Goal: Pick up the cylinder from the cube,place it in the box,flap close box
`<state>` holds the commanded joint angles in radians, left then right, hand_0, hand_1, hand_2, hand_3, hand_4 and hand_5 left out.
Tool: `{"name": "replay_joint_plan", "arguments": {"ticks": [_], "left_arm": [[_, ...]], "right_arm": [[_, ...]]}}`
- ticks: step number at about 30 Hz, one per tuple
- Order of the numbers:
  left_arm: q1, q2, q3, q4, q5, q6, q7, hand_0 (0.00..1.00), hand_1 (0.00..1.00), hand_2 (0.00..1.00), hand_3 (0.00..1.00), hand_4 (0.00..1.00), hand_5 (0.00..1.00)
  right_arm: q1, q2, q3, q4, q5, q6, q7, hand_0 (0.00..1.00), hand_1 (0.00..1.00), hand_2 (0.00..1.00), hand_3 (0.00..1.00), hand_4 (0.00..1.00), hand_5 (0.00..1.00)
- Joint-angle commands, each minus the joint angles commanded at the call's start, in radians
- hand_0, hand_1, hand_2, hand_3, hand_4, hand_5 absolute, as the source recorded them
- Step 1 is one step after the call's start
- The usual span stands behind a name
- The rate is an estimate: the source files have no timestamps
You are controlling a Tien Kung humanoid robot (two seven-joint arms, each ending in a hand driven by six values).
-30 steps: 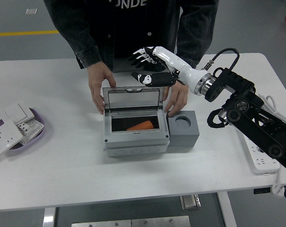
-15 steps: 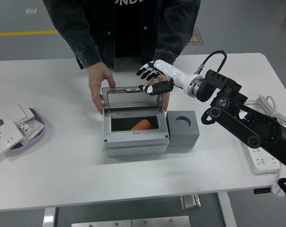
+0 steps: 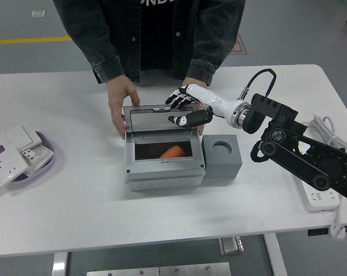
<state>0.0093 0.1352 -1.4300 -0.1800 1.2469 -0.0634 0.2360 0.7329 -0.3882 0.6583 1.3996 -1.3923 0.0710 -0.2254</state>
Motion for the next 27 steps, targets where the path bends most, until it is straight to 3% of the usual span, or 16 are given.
{"name": "replay_joint_plan", "arguments": {"ticks": [12, 16, 23, 27], "left_arm": [[0.002, 0.002, 0.004, 0.000, -0.007, 0.001, -0.002, 0.634, 0.660, 0.574, 0.654, 0.700, 0.302], [0.002, 0.003, 0.005, 0.000, -0.010, 0.002, -0.002, 0.634, 0.660, 0.574, 0.654, 0.702, 0.299], [0.002, 0.005, 0.003, 0.000, -0.009, 0.002, -0.001, 0.634, 0.660, 0.575, 0.655, 0.703, 0.301], [0.001, 0.003, 0.004, 0.000, -0.009, 0.002, -0.002, 0.634, 0.660, 0.575, 0.655, 0.705, 0.303]], "right_arm": [[-0.045, -0.056, -0.023, 0.097, 0.036, -0.033, 0.013, 0.750, 0.676, 0.698, 0.724, 0.690, 0.313], [-0.046, -0.095, -0.049, 0.130, 0.058, -0.034, 0.015, 0.734, 0.671, 0.697, 0.723, 0.681, 0.323], [-0.043, -0.150, -0.103, 0.142, 0.174, -0.038, 0.052, 0.734, 0.669, 0.697, 0.720, 0.679, 0.327], [-0.086, -0.162, -0.064, 0.136, 0.239, -0.051, 0.087, 0.723, 0.669, 0.699, 0.718, 0.664, 0.356]]}}
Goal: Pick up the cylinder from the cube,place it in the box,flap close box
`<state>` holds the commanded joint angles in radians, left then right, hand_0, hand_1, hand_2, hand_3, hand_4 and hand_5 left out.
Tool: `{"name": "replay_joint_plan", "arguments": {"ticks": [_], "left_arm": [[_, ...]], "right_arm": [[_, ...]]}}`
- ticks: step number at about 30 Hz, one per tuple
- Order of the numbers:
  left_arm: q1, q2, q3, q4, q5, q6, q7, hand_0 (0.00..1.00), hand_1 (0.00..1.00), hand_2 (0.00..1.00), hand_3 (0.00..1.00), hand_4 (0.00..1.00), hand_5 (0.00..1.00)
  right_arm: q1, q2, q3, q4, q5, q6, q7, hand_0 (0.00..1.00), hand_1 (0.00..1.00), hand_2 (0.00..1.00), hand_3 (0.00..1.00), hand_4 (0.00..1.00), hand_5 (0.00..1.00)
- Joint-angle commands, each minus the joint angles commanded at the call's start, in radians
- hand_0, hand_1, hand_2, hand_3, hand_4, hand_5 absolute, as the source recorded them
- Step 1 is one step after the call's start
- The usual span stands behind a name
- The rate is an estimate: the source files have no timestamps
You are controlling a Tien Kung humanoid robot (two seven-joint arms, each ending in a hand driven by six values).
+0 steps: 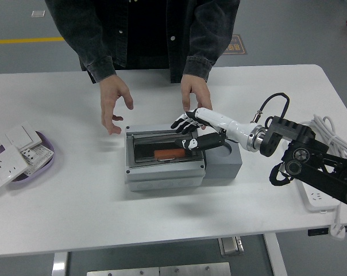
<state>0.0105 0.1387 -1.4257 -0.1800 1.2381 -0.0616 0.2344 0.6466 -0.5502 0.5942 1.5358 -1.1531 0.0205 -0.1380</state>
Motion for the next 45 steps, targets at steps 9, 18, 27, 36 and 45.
{"name": "replay_joint_plan", "arguments": {"ticks": [9, 18, 27, 36, 45], "left_arm": [[0.007, -0.009, 0.002, 0.000, -0.004, 0.000, 0.004, 0.634, 0.660, 0.575, 0.655, 0.706, 0.304], [-0.001, 0.002, 0.009, 0.000, -0.008, 0.000, 0.011, 0.634, 0.660, 0.575, 0.655, 0.708, 0.308], [0.004, -0.002, 0.011, 0.000, -0.021, 0.002, 0.006, 0.634, 0.659, 0.575, 0.655, 0.709, 0.311], [0.009, -0.017, 0.015, 0.000, -0.042, 0.005, 0.003, 0.634, 0.659, 0.575, 0.655, 0.709, 0.312], [0.006, -0.016, 0.013, 0.000, -0.044, 0.006, 0.002, 0.634, 0.659, 0.577, 0.655, 0.709, 0.311]], "right_arm": [[-0.207, 0.111, 0.291, 0.073, -0.151, -0.073, 0.079, 0.704, 0.669, 0.698, 0.718, 0.634, 0.347], [-0.427, 0.220, 0.637, 0.013, -0.077, -0.115, 0.215, 0.694, 0.659, 0.684, 0.703, 0.652, 0.339], [-0.493, 0.270, 0.915, -0.061, 0.007, -0.096, 0.274, 0.670, 0.653, 0.675, 0.692, 0.655, 0.319], [-0.517, 0.309, 1.045, -0.091, 0.157, -0.075, 0.351, 0.676, 0.656, 0.677, 0.687, 0.647, 0.300], [-0.536, 0.352, 1.032, -0.086, 0.297, -0.018, 0.410, 0.687, 0.663, 0.678, 0.685, 0.647, 0.302]]}}
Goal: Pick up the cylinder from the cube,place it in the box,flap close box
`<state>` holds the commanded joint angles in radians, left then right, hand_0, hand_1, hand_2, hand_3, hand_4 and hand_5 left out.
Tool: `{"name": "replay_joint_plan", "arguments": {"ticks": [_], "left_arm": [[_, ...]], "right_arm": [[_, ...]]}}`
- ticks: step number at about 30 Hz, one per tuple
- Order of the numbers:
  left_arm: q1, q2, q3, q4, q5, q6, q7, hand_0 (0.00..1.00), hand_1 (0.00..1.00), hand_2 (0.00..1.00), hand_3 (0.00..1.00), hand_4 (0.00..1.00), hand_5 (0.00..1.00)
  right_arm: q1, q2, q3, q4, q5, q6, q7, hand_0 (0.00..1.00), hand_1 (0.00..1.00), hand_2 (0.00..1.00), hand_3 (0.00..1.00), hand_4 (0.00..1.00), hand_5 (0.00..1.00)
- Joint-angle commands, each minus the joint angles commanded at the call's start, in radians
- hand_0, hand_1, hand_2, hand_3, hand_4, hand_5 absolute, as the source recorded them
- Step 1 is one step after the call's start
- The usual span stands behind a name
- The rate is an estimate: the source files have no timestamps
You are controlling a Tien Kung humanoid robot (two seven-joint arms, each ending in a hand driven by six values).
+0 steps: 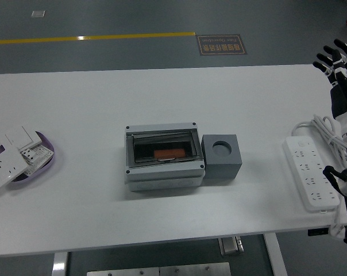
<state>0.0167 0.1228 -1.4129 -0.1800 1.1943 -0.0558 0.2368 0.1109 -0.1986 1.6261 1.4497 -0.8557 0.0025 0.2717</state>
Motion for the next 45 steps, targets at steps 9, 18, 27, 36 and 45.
{"name": "replay_joint_plan", "arguments": {"ticks": [9, 18, 27, 36, 45], "left_arm": [[-0.005, 0.015, -0.006, 0.000, 0.016, -0.002, 0.002, 0.635, 0.660, 0.577, 0.655, 0.708, 0.307], [0.001, 0.008, -0.007, 0.000, 0.013, -0.001, 0.001, 0.635, 0.660, 0.577, 0.655, 0.708, 0.309], [-0.007, 0.007, 0.004, 0.000, 0.014, -0.005, -0.006, 0.635, 0.659, 0.577, 0.655, 0.706, 0.304], [-0.018, 0.019, 0.030, 0.000, -0.010, -0.006, -0.021, 0.635, 0.660, 0.577, 0.655, 0.705, 0.303], [-0.023, 0.023, 0.028, 0.000, -0.006, -0.007, -0.023, 0.634, 0.660, 0.577, 0.655, 0.705, 0.303]], "right_arm": [[-0.014, 0.009, -0.021, -0.002, 0.060, 0.016, 0.017, 0.765, 0.709, 0.737, 0.723, 0.698, 0.290], [-0.035, 0.024, -0.014, -0.001, 0.050, 0.010, 0.000, 0.769, 0.709, 0.742, 0.722, 0.698, 0.295], [-0.046, 0.021, 0.009, 0.009, 0.040, -0.003, 0.005, 0.739, 0.702, 0.726, 0.694, 0.685, 0.317], [-0.067, 0.010, 0.056, 0.004, 0.058, -0.015, 0.015, 0.720, 0.690, 0.712, 0.682, 0.692, 0.330], [-0.082, 0.021, 0.073, -0.006, 0.056, -0.021, 0.013, 0.695, 0.673, 0.697, 0.675, 0.706, 0.360]]}}
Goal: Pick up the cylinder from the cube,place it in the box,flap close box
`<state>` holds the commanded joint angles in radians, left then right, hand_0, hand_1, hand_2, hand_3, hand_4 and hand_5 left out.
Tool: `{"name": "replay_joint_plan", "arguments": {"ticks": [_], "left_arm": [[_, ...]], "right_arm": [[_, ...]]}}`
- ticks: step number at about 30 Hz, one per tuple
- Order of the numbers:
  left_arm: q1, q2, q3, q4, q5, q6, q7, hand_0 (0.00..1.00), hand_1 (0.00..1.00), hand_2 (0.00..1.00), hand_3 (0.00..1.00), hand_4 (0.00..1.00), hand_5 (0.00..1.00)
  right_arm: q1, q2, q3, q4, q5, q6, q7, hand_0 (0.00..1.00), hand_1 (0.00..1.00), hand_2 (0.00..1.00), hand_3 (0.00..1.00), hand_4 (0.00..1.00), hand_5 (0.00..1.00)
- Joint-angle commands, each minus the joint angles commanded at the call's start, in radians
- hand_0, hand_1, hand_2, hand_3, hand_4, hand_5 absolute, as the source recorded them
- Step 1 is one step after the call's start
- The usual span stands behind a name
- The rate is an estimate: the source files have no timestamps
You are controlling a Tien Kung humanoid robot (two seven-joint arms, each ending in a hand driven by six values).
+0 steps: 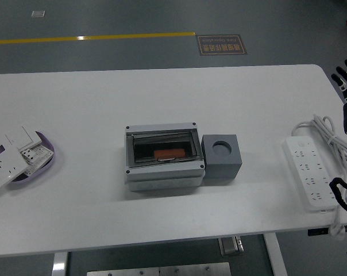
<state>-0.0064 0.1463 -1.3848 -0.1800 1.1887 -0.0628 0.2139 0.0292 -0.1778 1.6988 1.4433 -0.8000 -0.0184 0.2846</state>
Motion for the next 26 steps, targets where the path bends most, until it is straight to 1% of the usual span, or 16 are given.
{"name": "replay_joint_plan", "arguments": {"ticks": [8, 17, 26], "left_arm": [[0.000, 0.002, 0.017, 0.000, -0.012, -0.001, -0.009, 0.635, 0.660, 0.577, 0.655, 0.705, 0.302], [0.004, -0.002, 0.002, 0.000, -0.002, 0.001, -0.002, 0.634, 0.660, 0.577, 0.655, 0.705, 0.302], [0.003, -0.006, 0.008, 0.000, -0.013, 0.003, -0.009, 0.634, 0.660, 0.577, 0.656, 0.706, 0.301]], "right_arm": [[-0.006, 0.000, -0.010, -0.001, -0.019, -0.003, -0.007, 0.696, 0.674, 0.696, 0.676, 0.706, 0.363], [0.002, 0.011, -0.013, -0.008, -0.055, -0.010, -0.017, 0.696, 0.671, 0.698, 0.678, 0.697, 0.375], [0.015, 0.020, -0.024, -0.023, -0.065, -0.012, -0.017, 0.699, 0.672, 0.696, 0.677, 0.693, 0.373]]}}
